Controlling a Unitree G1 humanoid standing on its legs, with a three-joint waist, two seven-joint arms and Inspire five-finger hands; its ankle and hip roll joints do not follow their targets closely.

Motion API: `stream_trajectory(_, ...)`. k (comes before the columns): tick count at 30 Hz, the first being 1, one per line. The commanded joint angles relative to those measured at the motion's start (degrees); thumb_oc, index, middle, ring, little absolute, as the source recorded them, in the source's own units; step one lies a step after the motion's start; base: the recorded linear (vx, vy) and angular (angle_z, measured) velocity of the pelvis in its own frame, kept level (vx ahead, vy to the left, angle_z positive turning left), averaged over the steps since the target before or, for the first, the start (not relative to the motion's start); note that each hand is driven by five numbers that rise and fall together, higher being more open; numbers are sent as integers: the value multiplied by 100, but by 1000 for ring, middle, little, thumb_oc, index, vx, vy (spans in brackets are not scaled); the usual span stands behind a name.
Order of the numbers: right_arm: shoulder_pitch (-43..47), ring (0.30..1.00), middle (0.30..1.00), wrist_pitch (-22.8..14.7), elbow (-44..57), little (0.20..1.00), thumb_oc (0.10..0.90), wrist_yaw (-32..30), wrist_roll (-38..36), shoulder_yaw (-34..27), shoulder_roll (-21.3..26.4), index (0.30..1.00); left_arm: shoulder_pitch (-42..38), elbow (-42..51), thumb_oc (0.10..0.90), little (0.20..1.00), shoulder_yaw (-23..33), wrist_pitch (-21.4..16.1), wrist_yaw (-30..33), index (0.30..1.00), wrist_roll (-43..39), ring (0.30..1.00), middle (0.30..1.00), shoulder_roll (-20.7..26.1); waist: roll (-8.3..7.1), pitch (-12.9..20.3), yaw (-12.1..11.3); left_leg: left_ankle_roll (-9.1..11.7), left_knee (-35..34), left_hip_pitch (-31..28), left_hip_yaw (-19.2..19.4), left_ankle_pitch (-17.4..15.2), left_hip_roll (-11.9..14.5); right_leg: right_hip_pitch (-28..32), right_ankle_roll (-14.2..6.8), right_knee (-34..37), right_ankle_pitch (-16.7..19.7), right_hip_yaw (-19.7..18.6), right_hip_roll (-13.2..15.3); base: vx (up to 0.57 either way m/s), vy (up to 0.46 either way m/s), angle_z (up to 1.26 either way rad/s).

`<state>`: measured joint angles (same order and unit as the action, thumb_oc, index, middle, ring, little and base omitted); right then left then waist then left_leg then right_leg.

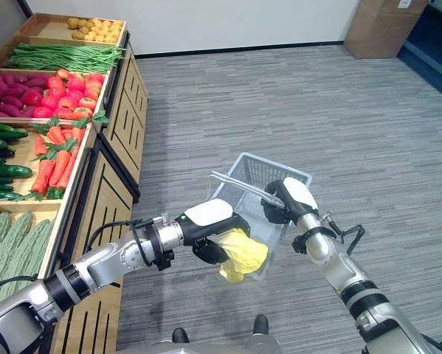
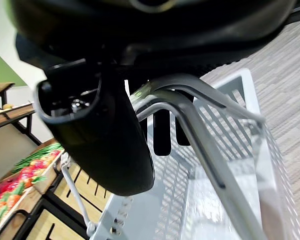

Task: Get the vegetables into the basket

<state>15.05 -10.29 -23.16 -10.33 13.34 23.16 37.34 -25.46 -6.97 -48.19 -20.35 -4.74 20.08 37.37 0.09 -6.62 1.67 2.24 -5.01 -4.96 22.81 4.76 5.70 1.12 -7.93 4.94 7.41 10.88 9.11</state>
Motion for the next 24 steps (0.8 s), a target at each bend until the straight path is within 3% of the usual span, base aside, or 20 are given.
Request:
stream_trajectory(1,1104,300,300,-732,1077,300,400,-359,-534,-82,27,300,-525,-197,400,300,-12,-335,718,300,375,300,300,-277,-208,457,-47,421,1,-26,-310,-124,240,131,-382,6,-32,116,230,0,0,0)
stream_trajectory(10,534,300,300,-1021,2356,300,400,-72,-1185,-48,-458,300,-457,-1316,400,300,102,13,1679,300,1801,300,300,-783,-209,448,32,441,1,-45,-235,-117,276,103,-372,6,-48,58,198,5,-1,-3)
stream_trajectory(11,525,300,300,-1016,2369,300,400,-63,-1192,-50,-455,300,-450,-1341,569,536,97,14,1712,536,1834,536,536,-800,-208,451,33,442,1,-47,-233,-117,276,105,-371,6,-48,56,198,0,0,0)
stream_trajectory(12,422,300,300,-1041,2584,300,400,14,-1237,-4,-460,300,-435,-1433,900,1000,131,100,1748,1000,2016,1000,1000,-846,-207,434,50,443,1,-54,-222,-120,281,97,-370,6,-49,40,194,0,0,0)
stream_trajectory(18,139,300,300,-1034,2952,300,400,121,-1289,99,-400,300,-404,-1712,900,1000,148,333,1943,1000,2724,1000,1000,-895,-203,420,84,457,1,-97,-166,-125,314,103,-363,6,-68,-1,172,0,-1,-1)
stream_trajectory(24,-1,300,300,-996,2876,300,400,48,-1257,-49,-304,300,-226,-1823,900,1000,231,365,1972,1000,2853,1000,1000,-828,-196,428,88,469,1,-137,-153,-126,331,135,-351,6,-92,-22,146,5,-6,-4)
